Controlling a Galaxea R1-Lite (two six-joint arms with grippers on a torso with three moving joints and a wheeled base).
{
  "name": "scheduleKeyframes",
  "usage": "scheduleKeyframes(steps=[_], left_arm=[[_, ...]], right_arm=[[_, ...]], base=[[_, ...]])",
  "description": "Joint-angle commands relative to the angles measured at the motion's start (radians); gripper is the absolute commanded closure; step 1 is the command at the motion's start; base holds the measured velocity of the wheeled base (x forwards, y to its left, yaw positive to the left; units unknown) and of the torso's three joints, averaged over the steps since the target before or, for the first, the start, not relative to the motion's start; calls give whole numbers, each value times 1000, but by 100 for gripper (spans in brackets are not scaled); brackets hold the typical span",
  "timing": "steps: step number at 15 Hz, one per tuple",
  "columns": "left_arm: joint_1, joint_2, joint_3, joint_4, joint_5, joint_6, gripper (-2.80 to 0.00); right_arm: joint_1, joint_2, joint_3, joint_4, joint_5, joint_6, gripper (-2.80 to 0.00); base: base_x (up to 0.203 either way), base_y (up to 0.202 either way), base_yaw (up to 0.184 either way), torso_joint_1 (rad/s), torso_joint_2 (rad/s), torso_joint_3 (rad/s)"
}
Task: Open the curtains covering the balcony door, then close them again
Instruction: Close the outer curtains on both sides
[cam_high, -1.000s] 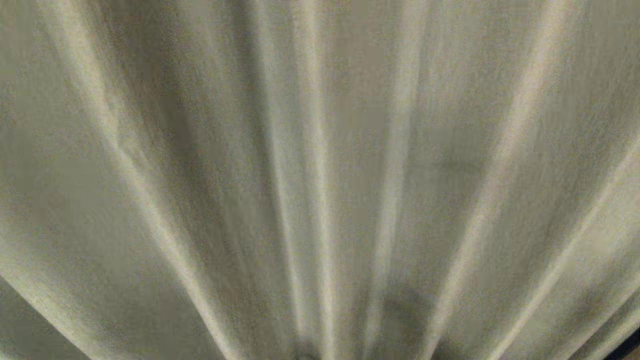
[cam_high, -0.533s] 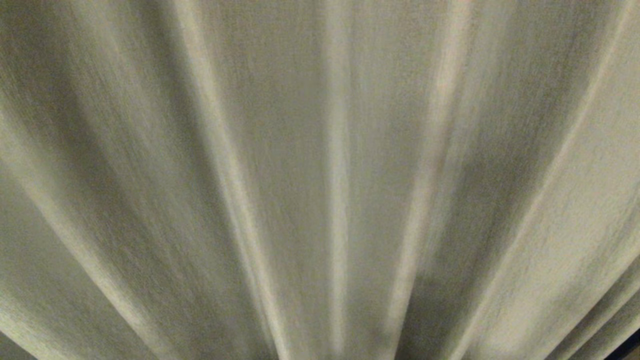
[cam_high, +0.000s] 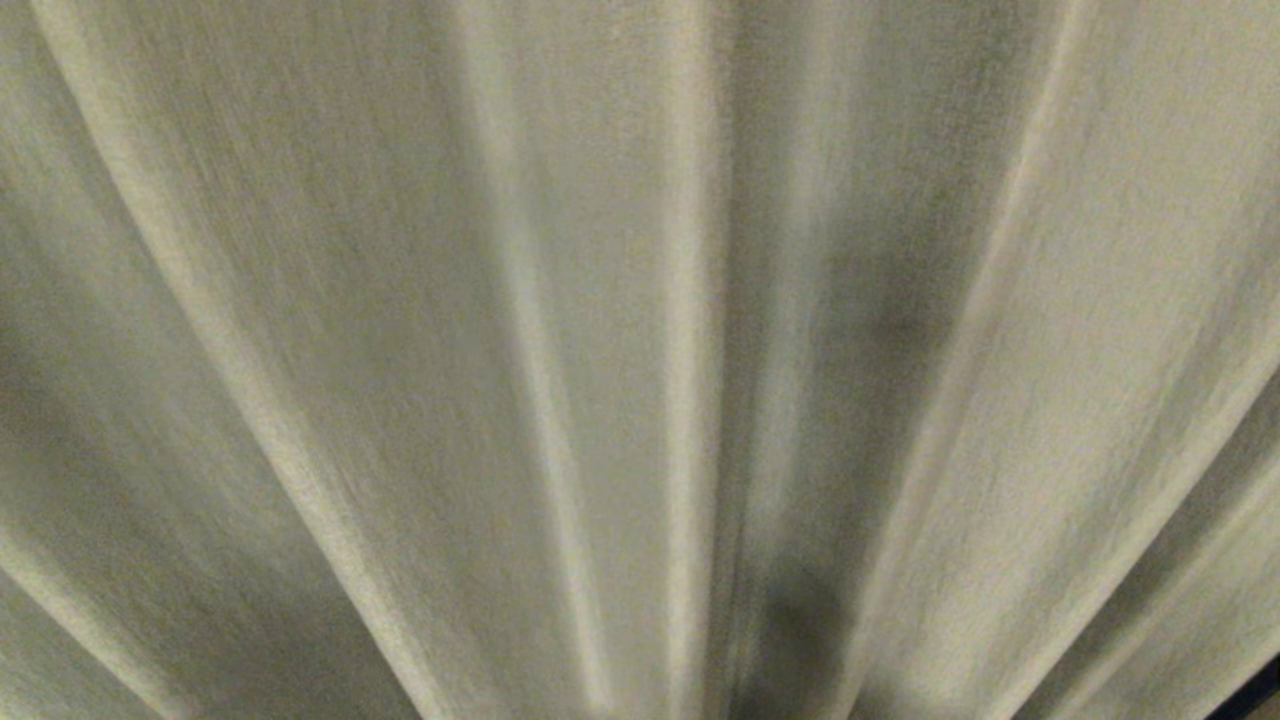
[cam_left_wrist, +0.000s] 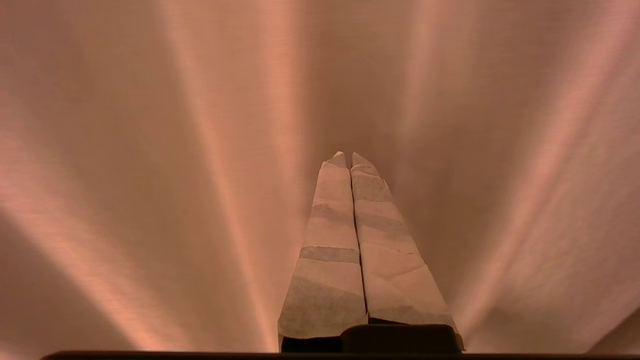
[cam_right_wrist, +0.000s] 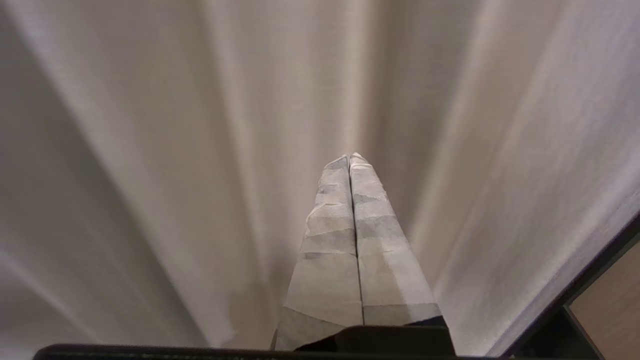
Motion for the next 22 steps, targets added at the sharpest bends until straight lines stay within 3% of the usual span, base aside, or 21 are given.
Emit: scheduleKeyframes(steps=[1, 22], left_arm=[[0, 0, 0, 0, 1, 1, 0], [0, 0, 2, -1, 1, -1, 0]], right_arm=[[0, 0, 0, 0, 0, 0, 0], [0, 0, 0, 0, 0, 3, 0]], base=[[0, 0, 0, 0, 0, 0], [0, 0, 0, 0, 0, 0]])
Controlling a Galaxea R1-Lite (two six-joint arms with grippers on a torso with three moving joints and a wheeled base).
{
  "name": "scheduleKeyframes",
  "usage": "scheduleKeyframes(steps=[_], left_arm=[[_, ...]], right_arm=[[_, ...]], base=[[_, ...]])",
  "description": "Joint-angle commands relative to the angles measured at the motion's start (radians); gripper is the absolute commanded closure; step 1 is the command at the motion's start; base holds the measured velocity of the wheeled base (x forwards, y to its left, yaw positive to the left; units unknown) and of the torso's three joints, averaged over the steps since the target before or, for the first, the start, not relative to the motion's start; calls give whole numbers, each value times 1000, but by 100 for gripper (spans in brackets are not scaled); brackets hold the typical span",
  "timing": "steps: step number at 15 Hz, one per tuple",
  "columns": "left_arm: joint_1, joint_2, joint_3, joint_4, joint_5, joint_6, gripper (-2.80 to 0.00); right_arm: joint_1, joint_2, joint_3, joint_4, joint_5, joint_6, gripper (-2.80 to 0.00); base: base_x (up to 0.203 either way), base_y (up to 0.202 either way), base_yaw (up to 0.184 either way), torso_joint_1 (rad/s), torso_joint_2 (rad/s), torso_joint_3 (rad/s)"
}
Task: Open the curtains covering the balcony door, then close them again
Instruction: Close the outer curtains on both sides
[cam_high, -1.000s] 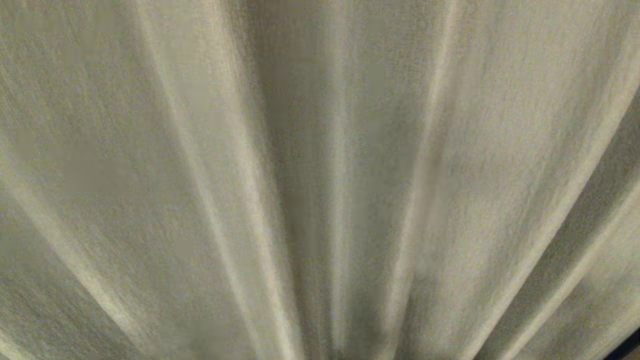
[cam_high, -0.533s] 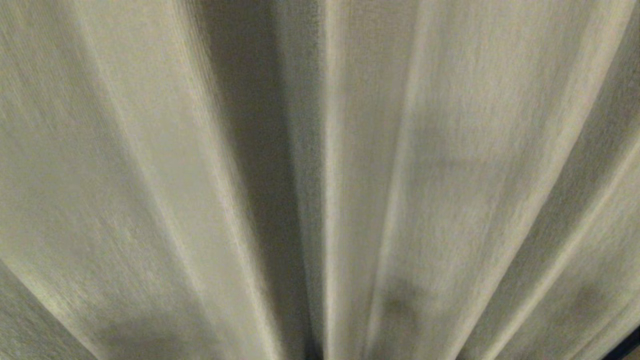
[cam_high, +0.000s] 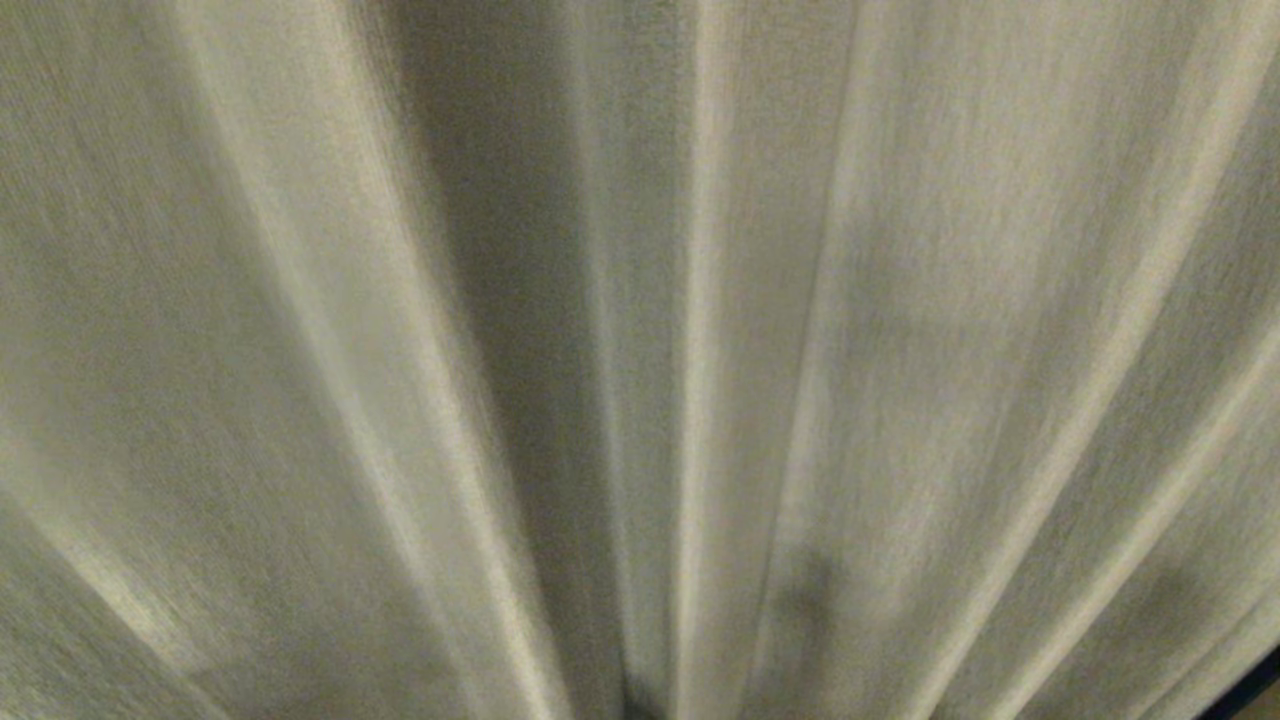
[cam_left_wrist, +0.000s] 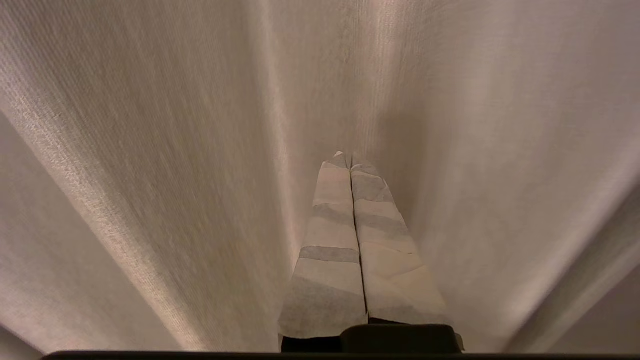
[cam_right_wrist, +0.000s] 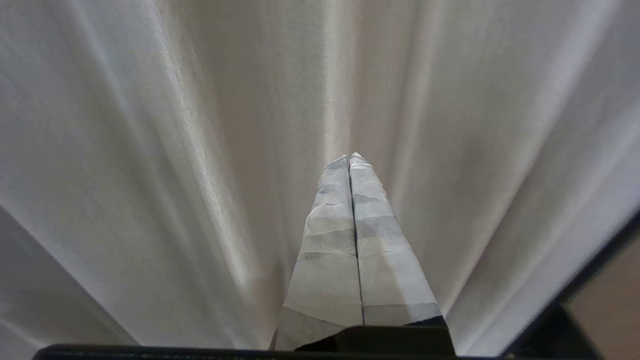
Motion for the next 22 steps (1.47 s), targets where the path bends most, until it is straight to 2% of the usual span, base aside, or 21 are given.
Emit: scheduleKeyframes(steps=[1, 8, 12, 22], left_arm=[[1, 0, 0, 0, -1, 0, 0], [1, 0, 0, 0, 1, -2, 0], [1, 0, 0, 0, 1, -6, 0], [1, 0, 0, 0, 1, -8, 0]], right_arm=[[0, 0, 0, 0, 0, 0, 0], [0, 0, 2, -4, -1, -14, 0], [0, 0, 3, -6, 2, -74, 0], [0, 0, 3, -6, 0, -80, 0]], base=[[0, 0, 0, 0, 0, 0], [0, 170, 0, 3, 2, 2], [0, 193, 1, 1, 3, 0], [0, 193, 12, 2, 3, 3]])
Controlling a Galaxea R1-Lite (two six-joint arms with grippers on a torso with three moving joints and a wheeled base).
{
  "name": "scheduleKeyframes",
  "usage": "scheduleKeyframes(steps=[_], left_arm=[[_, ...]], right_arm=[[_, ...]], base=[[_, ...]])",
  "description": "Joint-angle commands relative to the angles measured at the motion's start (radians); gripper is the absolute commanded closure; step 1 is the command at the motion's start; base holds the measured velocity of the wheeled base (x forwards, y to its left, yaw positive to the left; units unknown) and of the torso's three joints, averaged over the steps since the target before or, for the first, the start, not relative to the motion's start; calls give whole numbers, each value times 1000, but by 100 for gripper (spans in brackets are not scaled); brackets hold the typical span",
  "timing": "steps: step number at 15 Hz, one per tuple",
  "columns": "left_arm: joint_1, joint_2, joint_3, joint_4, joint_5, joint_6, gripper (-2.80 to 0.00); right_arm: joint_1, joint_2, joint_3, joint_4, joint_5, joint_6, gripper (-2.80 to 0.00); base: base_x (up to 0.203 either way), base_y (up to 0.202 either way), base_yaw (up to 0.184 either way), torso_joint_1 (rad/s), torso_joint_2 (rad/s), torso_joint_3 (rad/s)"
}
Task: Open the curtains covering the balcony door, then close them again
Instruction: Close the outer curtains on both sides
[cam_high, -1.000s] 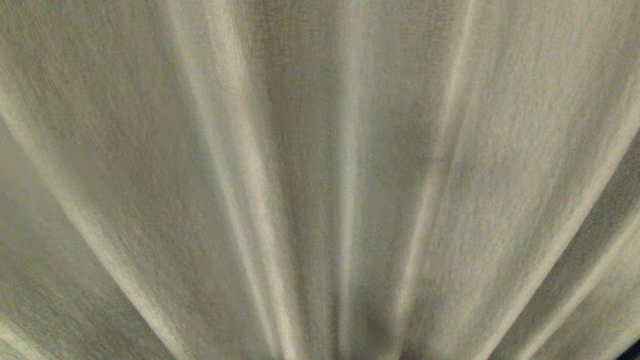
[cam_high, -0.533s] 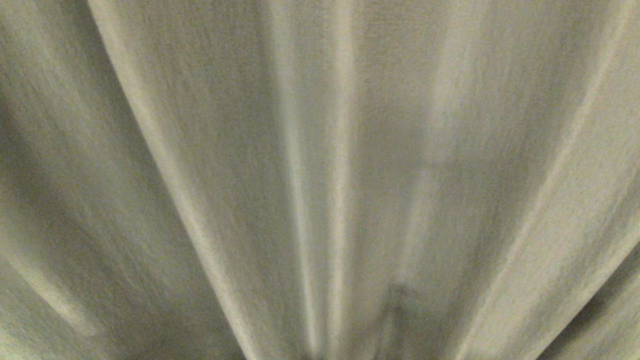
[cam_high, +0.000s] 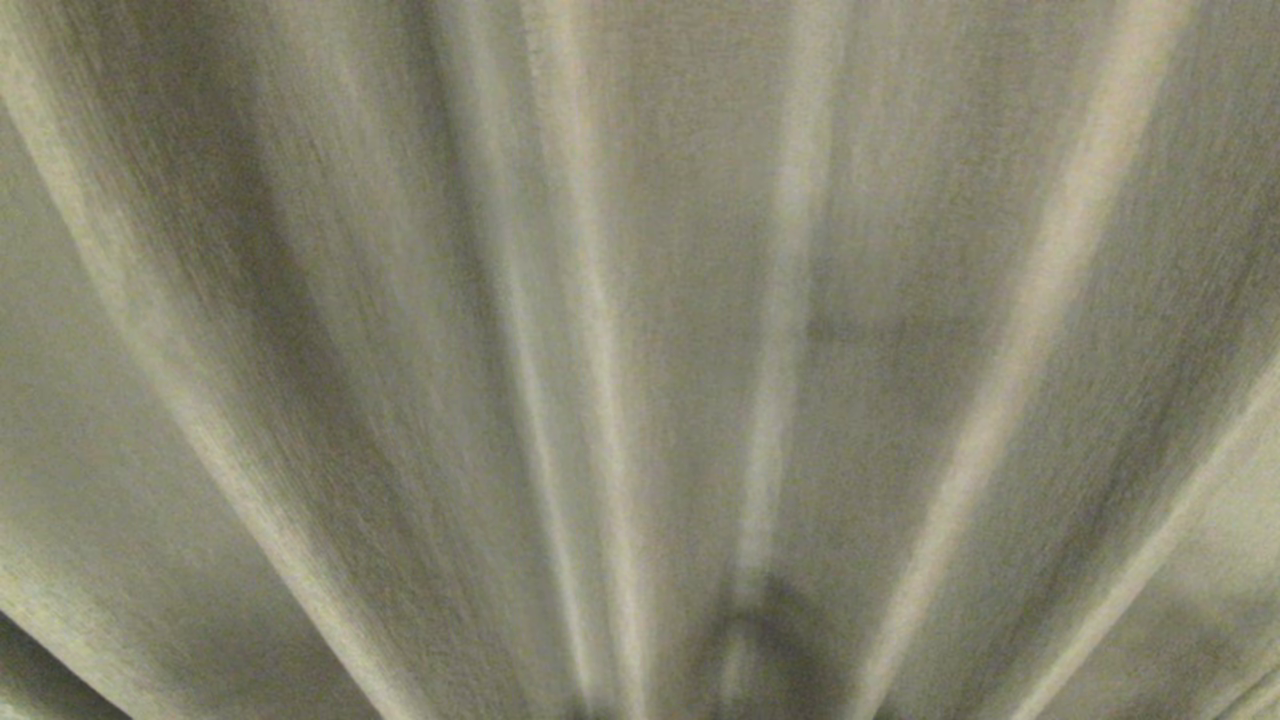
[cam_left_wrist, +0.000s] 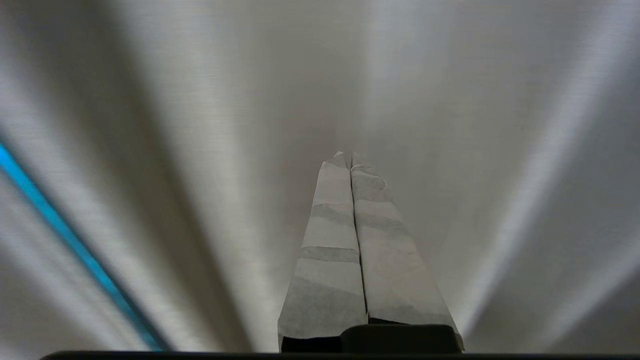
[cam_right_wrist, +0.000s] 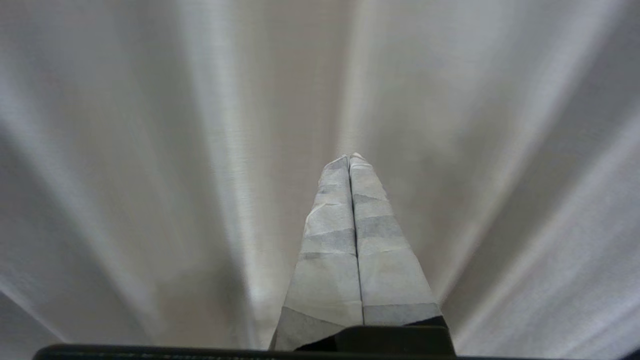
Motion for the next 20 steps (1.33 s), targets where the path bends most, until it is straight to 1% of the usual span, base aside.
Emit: scheduleKeyframes(steps=[1, 3, 5, 10, 13, 17, 20], left_arm=[[0, 0, 0, 0, 1, 0, 0], [0, 0, 0, 0, 1, 0, 0], [0, 0, 0, 0, 1, 0, 0], [0, 0, 0, 0, 1, 0, 0], [0, 0, 0, 0, 1, -2, 0], [0, 0, 0, 0, 1, -2, 0], [0, 0, 0, 0, 1, -2, 0]], right_arm=[[0, 0, 0, 0, 0, -10, 0], [0, 0, 0, 0, 0, -24, 0], [0, 0, 0, 0, 1, -21, 0], [0, 0, 0, 2, 0, 19, 0], [0, 0, 0, 1, -2, 60, 0], [0, 0, 0, 1, -2, 60, 0], [0, 0, 0, 1, -2, 77, 0]], base=[[0, 177, 9, 0, 2, -2], [0, 174, 21, 5, 4, 1], [-5, 202, 113, 7, 4, 2], [0, 185, 144, 3, 2, 3], [1, 189, 21, 3, 4, 2], [0, 189, 1, 1, -1, 1], [0, 197, -37, 5, 1, 3]])
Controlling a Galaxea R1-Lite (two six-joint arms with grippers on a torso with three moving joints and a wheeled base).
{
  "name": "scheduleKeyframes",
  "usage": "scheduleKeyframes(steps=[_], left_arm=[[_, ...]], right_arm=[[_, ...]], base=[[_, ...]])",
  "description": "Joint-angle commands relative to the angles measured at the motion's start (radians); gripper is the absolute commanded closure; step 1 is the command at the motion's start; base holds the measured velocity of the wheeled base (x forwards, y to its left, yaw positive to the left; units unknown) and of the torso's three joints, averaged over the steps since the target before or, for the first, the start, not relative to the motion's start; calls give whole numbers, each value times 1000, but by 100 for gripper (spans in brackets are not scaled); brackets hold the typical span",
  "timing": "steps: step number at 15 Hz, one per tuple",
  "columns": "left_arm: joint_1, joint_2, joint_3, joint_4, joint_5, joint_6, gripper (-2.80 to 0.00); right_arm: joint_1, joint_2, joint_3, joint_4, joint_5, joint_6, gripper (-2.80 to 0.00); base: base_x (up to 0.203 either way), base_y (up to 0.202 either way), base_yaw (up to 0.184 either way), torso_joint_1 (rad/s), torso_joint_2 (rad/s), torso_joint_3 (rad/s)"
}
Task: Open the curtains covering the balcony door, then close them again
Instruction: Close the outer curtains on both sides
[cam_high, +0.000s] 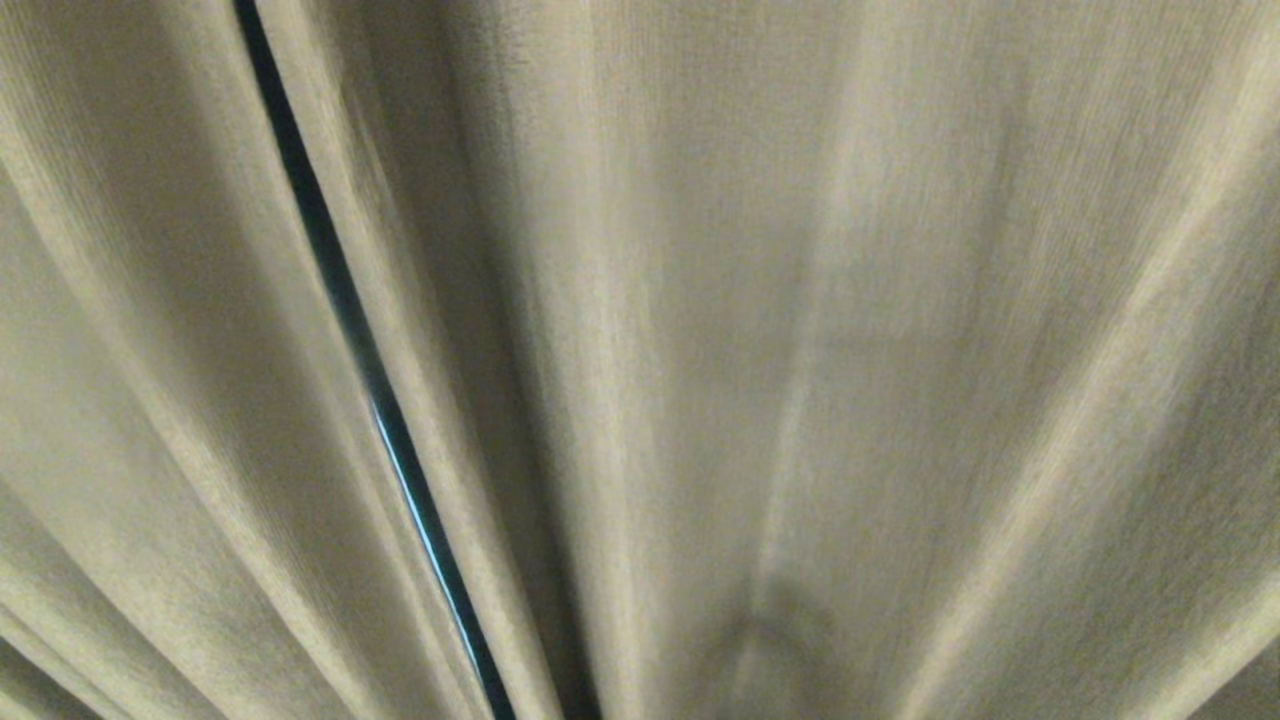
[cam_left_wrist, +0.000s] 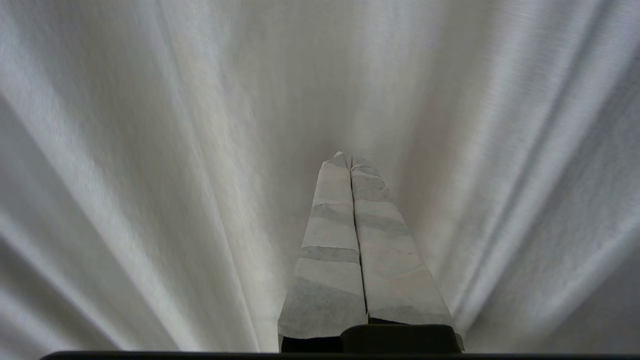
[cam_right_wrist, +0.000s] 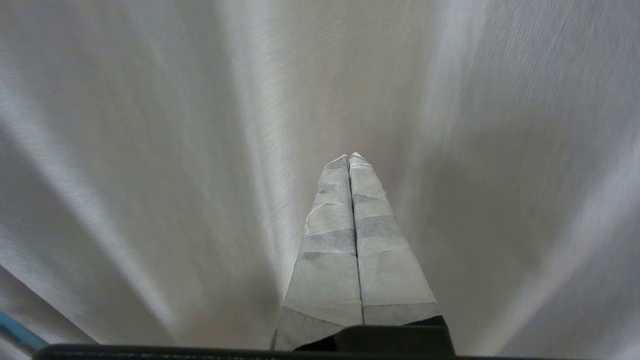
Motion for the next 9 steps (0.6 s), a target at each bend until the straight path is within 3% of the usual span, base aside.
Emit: scheduleKeyframes(steps=[1, 5, 9], left_arm=[[0, 0, 0, 0, 0, 0, 0], [0, 0, 0, 0, 0, 0, 0], [0, 0, 0, 0, 0, 0, 0]], right_arm=[[0, 0, 0, 0, 0, 4, 0], [0, 0, 0, 0, 0, 3, 0], [0, 0, 0, 0, 0, 2, 0]], base=[[1, 205, -104, 2, -2, -2], [0, 196, -120, 3, 5, 3], [0, 188, -27, 4, 8, 3]])
